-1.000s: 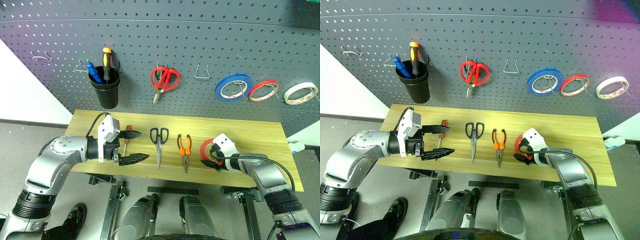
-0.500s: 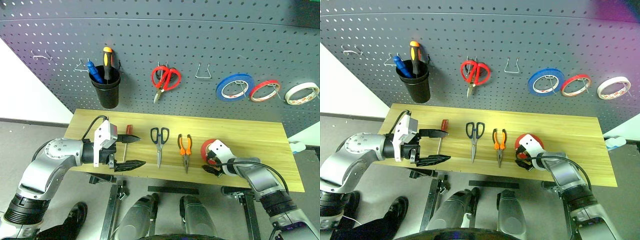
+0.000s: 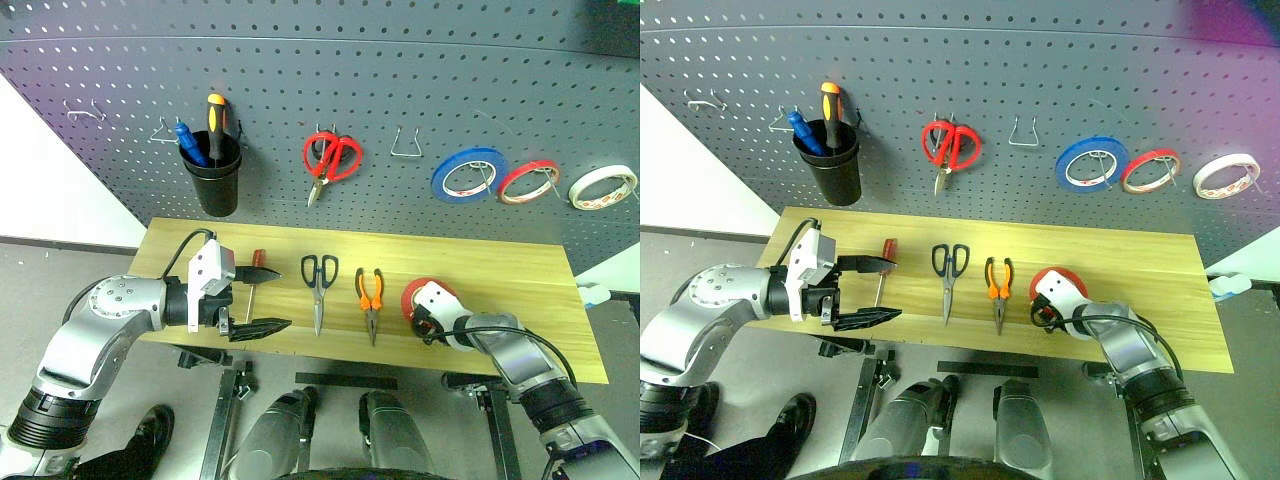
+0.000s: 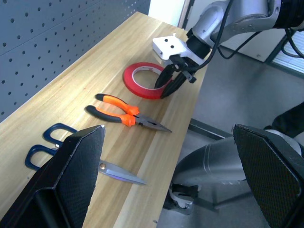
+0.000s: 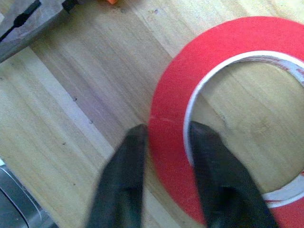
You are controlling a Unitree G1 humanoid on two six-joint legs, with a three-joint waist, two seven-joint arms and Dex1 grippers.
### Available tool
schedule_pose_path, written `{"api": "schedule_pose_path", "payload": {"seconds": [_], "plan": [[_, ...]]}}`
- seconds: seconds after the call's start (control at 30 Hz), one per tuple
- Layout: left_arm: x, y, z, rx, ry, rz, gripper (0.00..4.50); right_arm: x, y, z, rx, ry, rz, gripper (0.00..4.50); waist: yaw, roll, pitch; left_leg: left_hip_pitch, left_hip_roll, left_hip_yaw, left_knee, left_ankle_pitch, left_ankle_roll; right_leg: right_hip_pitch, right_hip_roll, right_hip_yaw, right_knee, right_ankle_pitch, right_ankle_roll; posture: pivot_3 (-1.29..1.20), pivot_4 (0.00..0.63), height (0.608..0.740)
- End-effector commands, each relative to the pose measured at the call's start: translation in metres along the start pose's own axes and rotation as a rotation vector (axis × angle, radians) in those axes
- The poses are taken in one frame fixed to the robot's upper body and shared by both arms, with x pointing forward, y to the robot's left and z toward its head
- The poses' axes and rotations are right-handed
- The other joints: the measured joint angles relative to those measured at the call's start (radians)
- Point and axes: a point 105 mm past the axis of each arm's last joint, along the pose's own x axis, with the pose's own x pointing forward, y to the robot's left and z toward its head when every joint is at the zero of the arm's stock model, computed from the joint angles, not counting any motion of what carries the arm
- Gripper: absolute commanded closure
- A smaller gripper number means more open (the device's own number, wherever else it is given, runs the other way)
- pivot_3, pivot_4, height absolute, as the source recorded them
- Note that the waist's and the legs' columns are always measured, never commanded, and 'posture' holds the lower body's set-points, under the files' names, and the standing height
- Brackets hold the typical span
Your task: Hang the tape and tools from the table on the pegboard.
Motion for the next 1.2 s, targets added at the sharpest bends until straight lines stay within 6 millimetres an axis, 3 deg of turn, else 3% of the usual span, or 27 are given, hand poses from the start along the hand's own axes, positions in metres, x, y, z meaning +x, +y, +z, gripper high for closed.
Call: {"api": "schedule_pose_path", "payload": {"seconds": [0.03,0.2,0.3,0.5,0.73,0.87,0.93,1.2], "plan": [[-0.001,-0.001,0.010,0.040,-0.020,0.000,0.00,-0.001,-0.004,-0.008,0.010,0.029,-0.016,3.82,0.000,0.000,0.000,0.000,0.000,0.000,0.000,0.000,0.000,0.000,0.000,0.000,0.000,0.000,0.000,-0.07,0.226,0.740],[0.000,0.001,0.009,0.031,-0.025,0.005,0.00,-0.002,-0.005,-0.007,0.031,0.015,-0.004,3.82,0.000,0.000,0.000,0.000,0.000,0.000,0.000,0.000,0.000,0.000,0.000,0.000,0.000,0.000,0.000,-0.07,0.220,0.740],[0.000,0.003,0.008,0.033,-0.030,0.011,0.00,-0.009,-0.003,0.005,0.143,-0.073,0.046,3.82,0.002,0.000,0.000,0.000,0.000,0.000,0.000,0.000,0.000,0.000,0.000,0.000,0.000,0.000,0.000,-0.08,0.213,0.740],[0.001,0.008,0.008,0.039,-0.040,0.026,0.00,-0.034,-0.010,0.025,0.256,-0.264,0.085,3.82,0.000,0.000,0.000,0.000,0.000,0.000,-0.001,0.002,-0.002,0.001,0.000,0.000,0.000,0.000,0.000,-0.10,0.193,0.740],[0.002,0.015,0.010,0.052,-0.052,0.035,0.00,-0.061,-0.016,0.033,0.391,-0.500,0.045,3.82,-0.001,0.000,0.000,0.000,0.000,0.000,-0.001,0.003,-0.004,0.002,0.000,0.000,0.001,0.000,0.000,-0.12,0.171,0.740],[0.006,0.022,0.014,0.062,-0.070,0.036,0.00,-0.074,-0.020,0.025,0.506,-0.568,0.010,3.82,-0.002,0.000,-0.001,0.000,0.000,0.000,0.000,0.003,-0.005,0.002,0.000,0.000,0.001,0.000,0.000,-0.14,0.154,0.740],[0.008,0.025,0.015,0.067,-0.073,0.034,0.00,-0.085,-0.028,0.029,0.511,-0.679,-0.065,3.82,-0.003,0.001,-0.004,0.000,0.000,0.001,0.001,0.003,-0.005,0.002,0.001,0.000,0.001,0.000,0.000,-0.15,0.148,0.740],[0.017,0.037,0.024,0.089,-0.111,0.016,0.00,-0.113,-0.052,0.007,0.570,-0.791,-0.285,3.82,-0.023,0.005,-0.016,0.000,0.000,0.002,0.001,0.005,-0.008,0.002,0.001,0.000,0.005,0.000,0.000,-0.20,0.113,0.740]]}}
